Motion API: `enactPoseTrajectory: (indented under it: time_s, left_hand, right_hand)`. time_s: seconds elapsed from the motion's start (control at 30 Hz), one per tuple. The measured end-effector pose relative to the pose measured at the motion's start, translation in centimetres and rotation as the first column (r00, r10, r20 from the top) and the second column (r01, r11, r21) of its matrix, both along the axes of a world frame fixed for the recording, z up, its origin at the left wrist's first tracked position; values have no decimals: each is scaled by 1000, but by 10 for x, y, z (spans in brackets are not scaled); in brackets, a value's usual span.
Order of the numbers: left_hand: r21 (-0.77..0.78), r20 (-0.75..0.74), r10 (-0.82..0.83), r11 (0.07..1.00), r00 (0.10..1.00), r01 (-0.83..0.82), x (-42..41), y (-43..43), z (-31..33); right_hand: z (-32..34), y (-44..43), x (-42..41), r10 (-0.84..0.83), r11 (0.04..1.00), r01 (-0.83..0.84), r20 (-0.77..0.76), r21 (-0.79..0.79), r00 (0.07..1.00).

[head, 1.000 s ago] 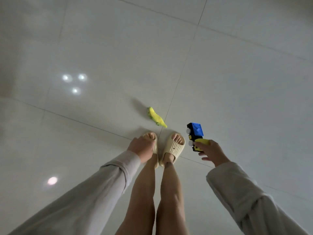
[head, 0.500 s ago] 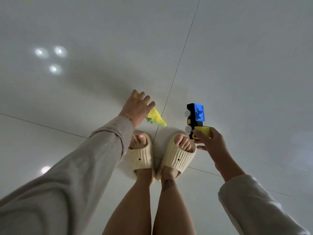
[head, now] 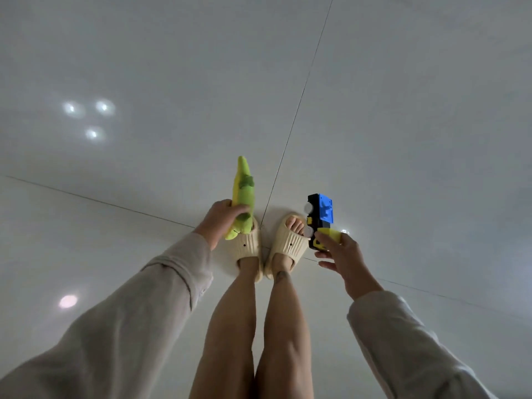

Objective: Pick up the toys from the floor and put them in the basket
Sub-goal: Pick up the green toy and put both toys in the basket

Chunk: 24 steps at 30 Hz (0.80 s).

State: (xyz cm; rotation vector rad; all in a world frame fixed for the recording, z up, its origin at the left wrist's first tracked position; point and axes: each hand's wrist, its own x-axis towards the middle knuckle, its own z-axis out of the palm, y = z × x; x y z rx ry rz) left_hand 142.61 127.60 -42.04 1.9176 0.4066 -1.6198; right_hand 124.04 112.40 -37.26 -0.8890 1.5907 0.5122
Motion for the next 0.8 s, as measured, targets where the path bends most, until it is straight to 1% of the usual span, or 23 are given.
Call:
enactPoseTrajectory:
  time_s: [0.07, 0.13, 0.23, 0.33, 0.43, 0.6, 0.67, 0.73, 0.8]
  left_hand:
    - [-9, 45, 50, 999, 998, -50, 2, 15, 59]
    - [14, 90, 46, 999, 995, -48, 0, 30, 119]
    - [28, 95, 45, 998, 994, -48, -4, 47, 207]
    - [-12, 127, 15, 1000, 992, -13, 3, 55, 289]
    - [-63, 206, 1, 998, 979, 12, 13, 59, 355]
    - [-113, 405, -39, 989, 914, 92, 22, 74, 423]
    - [-112, 444, -32, 989, 895, 92, 17, 84, 442]
    - [-127, 444, 19, 991, 896, 42, 4, 96, 455]
    - [-156, 424, 122, 986, 898, -60, -14, 109, 457]
  right_hand:
    - [56, 6, 4, 11, 1000, -11, 30, -13, 999]
    - [113, 8, 8, 14, 999, -12, 66, -34, 998]
    - [199, 4, 12, 27, 996, -17, 126, -83, 992]
    - [275, -7, 15, 40, 987, -8, 198, -158, 979]
    - [333, -17, 14, 83, 972, -22, 256, -232, 963]
    - [388, -23, 10, 120, 966, -30, 339, -258, 933]
    - [399, -22, 4, 168, 962, -75, 355, -261, 919]
    - [405, -19, -3, 246, 953, -159, 353, -258, 902]
    - [406, -16, -11, 320, 939, -247, 342, -239, 884]
